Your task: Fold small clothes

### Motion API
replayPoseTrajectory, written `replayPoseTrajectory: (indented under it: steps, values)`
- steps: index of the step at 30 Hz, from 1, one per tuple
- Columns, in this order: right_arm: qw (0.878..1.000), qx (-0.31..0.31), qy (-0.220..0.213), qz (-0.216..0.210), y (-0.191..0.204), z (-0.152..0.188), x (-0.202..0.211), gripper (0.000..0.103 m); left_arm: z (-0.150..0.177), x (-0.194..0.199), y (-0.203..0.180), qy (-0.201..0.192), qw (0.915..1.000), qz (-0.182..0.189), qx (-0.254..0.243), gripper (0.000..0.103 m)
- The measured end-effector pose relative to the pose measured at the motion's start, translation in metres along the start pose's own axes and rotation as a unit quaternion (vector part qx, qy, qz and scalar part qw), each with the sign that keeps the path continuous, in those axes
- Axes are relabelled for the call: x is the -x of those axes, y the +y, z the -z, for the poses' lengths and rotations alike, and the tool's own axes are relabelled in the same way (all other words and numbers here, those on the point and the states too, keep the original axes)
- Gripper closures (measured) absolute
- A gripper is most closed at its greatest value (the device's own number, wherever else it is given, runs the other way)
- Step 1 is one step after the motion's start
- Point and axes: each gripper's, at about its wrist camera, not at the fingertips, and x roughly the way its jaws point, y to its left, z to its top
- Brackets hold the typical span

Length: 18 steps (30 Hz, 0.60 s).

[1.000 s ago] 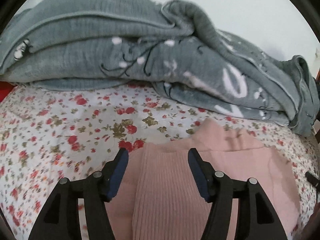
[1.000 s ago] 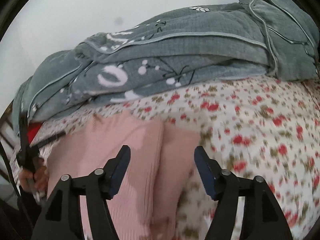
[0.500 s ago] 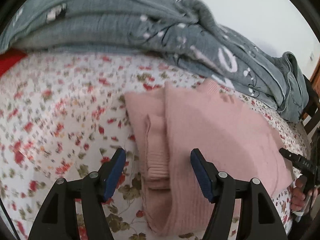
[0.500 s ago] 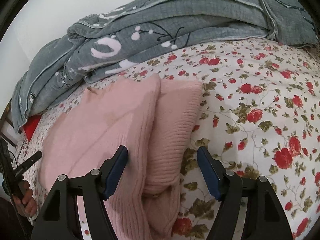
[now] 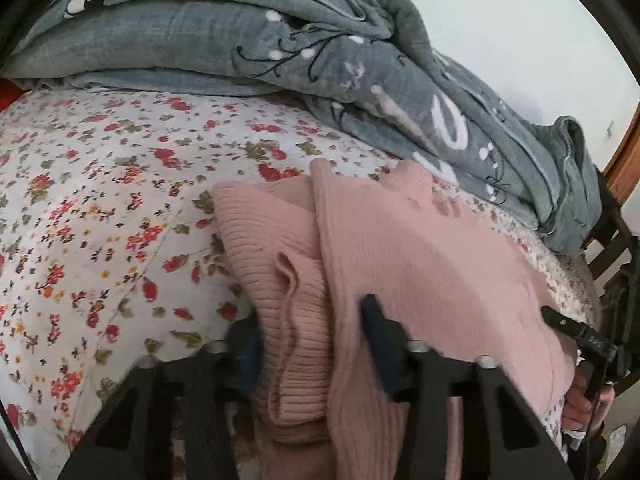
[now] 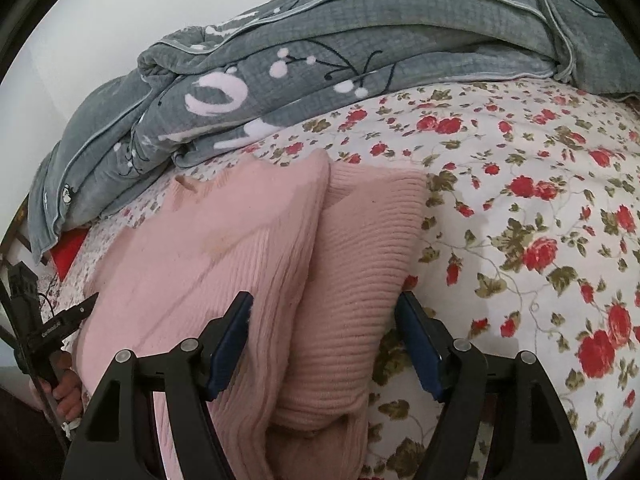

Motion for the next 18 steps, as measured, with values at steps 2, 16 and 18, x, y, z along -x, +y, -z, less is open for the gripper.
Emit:
replayPoseTrajectory:
  steps: [2, 16, 18]
  values:
    - [1.0, 0.004, 0.0, -0.003, 0.001, -0.001, -0.001, 0.053, 0.0, 0.003, -0.002, -0.008, 1.0, 0.004, -0.003, 0.081]
    - [0.997, 0.009, -0.053, -0.047, 0.022, 0.016, 0.071, 0.083, 0.017, 0.073, -0.029, -0.01, 0.9992, 0.022, 0.032, 0.083]
    - [0.997, 0.01, -0.053, -0.05, 0.021, 0.025, 0.087, 0.083, 0.028, 0.087, -0.037, -0.006, 0.9992, 0.025, 0.03, 0.083]
